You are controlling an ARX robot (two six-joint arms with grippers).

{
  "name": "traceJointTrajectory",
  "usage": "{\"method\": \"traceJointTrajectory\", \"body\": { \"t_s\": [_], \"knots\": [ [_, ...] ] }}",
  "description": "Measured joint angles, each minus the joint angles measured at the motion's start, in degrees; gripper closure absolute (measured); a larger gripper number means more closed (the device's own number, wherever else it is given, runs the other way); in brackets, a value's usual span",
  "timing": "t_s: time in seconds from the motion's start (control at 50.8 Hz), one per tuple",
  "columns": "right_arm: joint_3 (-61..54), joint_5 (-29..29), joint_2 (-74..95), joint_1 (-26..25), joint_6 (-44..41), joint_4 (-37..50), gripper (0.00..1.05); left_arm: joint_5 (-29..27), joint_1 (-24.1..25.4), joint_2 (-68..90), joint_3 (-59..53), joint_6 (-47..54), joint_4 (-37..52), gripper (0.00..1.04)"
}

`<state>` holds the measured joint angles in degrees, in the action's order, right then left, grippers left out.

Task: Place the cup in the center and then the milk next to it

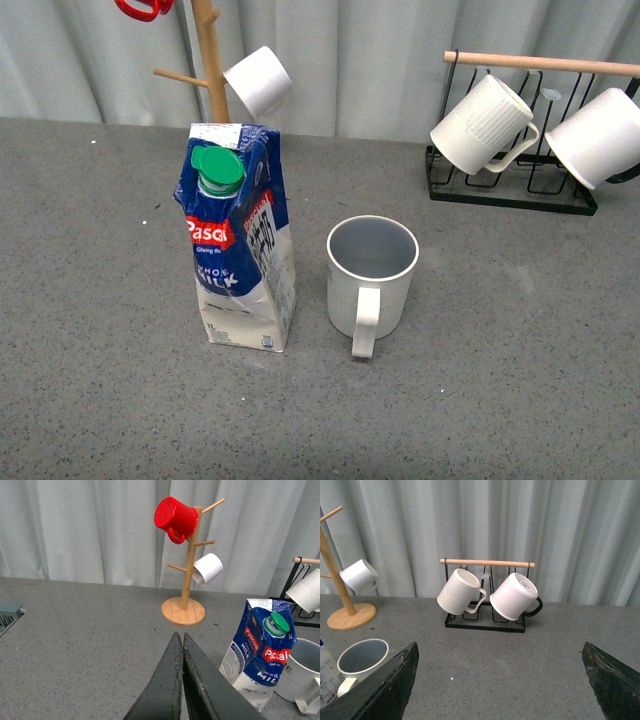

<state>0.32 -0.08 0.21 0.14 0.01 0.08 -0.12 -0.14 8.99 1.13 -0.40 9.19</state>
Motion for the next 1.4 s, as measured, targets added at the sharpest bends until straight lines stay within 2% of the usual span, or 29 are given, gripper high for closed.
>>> {"method": "traceJointTrajectory", "body": {
  "t_s": [0.098, 0.354, 0.473, 0.945, 1.398],
  "knots": [
    [0.0, 0.0, 0.0, 0.0, 0.0, 0.0, 0.09, 0.13, 0.0, -6.6, 0.0, 0.04, -8.26, 1.01],
    [0.0, 0.0, 0.0, 0.0, 0.0, 0.0, 0.09, 0.13, 0.0, -8.68, 0.0, -0.02, -9.14, 1.0],
    [0.0, 0.0, 0.0, 0.0, 0.0, 0.0, 0.09, 0.13, 0.0, -8.7, 0.0, 0.0, -9.16, 0.78],
    [0.0, 0.0, 0.0, 0.0, 0.0, 0.0, 0.09, 0.13, 0.0, -8.72, 0.0, 0.11, -9.16, 0.05],
    [0.0, 0.0, 0.0, 0.0, 0.0, 0.0, 0.09, 0.13, 0.0, -8.72, 0.0, 0.15, -9.16, 0.07]
  ]
}}
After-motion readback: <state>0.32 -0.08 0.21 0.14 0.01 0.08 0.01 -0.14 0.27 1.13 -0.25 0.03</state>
